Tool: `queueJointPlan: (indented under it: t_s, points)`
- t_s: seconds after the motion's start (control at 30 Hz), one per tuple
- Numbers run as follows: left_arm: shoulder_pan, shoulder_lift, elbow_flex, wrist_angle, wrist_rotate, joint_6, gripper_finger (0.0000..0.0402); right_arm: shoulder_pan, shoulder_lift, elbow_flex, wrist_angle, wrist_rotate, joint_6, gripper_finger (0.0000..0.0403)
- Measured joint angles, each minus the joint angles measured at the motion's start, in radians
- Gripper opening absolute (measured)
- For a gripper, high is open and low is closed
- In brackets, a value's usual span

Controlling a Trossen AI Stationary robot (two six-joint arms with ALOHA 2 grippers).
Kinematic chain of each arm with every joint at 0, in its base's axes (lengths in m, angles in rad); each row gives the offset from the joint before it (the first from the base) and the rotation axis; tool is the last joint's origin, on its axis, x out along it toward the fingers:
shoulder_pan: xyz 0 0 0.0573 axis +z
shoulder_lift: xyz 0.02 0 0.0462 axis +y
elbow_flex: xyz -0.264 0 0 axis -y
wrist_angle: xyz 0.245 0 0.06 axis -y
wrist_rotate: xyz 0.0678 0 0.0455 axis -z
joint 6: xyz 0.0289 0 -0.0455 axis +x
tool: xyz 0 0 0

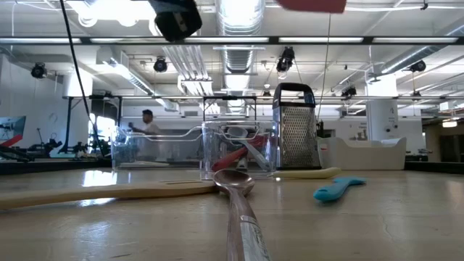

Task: Pick & Place Kitchen Items
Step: Put the pink spatula into the white bin

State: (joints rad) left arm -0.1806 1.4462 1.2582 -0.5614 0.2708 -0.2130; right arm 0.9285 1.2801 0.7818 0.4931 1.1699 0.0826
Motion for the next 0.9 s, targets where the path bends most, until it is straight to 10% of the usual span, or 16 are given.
queueJointPlan:
  t_s: [0.33,0.9]
  points:
    - [-0.006,0.135,0.193,-0.313,0.054,0.109,0.0034,-0.318,-0.007,0.016,-0.27,-0.593,0.312,0.0221]
    - [-0.005,0.153,0.294,-0.314,0.05,0.153,0.0034,-0.491,0.239,0.247,-0.434,-0.813,0.303,0.0221]
